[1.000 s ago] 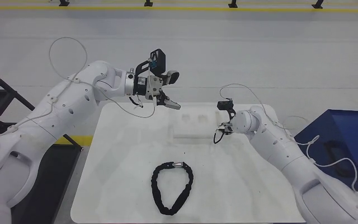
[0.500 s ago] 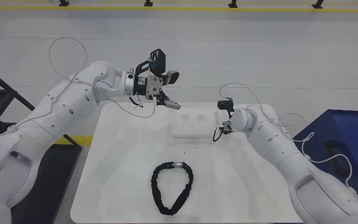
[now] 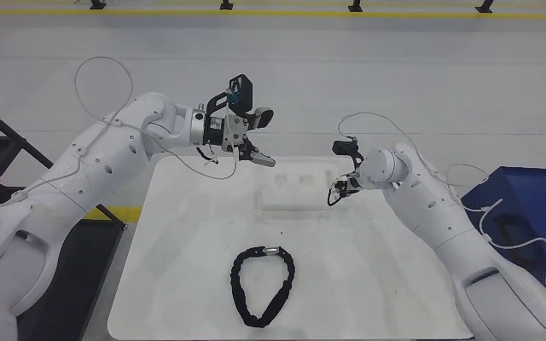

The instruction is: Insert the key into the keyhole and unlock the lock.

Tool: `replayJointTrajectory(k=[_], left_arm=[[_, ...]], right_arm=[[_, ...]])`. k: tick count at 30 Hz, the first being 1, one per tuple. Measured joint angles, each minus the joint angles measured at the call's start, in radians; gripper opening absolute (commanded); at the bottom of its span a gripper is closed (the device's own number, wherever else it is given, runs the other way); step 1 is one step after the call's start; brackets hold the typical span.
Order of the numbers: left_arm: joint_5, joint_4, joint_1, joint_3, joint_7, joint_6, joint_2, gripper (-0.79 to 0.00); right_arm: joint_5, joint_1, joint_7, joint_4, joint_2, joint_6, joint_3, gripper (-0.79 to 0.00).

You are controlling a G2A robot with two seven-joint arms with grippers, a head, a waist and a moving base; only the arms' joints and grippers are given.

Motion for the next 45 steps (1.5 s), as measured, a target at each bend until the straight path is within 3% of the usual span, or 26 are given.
replayJointTrajectory(k=[3, 13, 22, 34, 45], left_arm=[[0.000, 0.000, 0.000, 0.000, 0.000, 0.000, 0.000, 0.000], [0.000, 0.000, 0.000, 0.000, 0.000, 0.000, 0.000, 0.000], [0.000, 0.000, 0.000, 0.000, 0.000, 0.000, 0.000, 0.000], [0.000, 0.000, 0.000, 0.000, 0.000, 0.000, 0.000, 0.000], [0.000, 0.000, 0.000, 0.000, 0.000, 0.000, 0.000, 0.000]], right_arm=[[0.046, -0.038, 0.029, -0.063, 0.026, -0.045, 0.067, -0.785], [0.324, -0.153, 0.166, -0.209, 0.102, -0.364, 0.307, -0.785], [0.530, -0.251, 0.170, -0.349, 0.140, -0.532, 0.460, -0.785], [0.682, -0.351, 0.070, -0.402, 0.164, -0.664, 0.572, -0.785], [0.720, -0.366, 0.075, -0.401, 0.168, -0.679, 0.580, -0.785]])
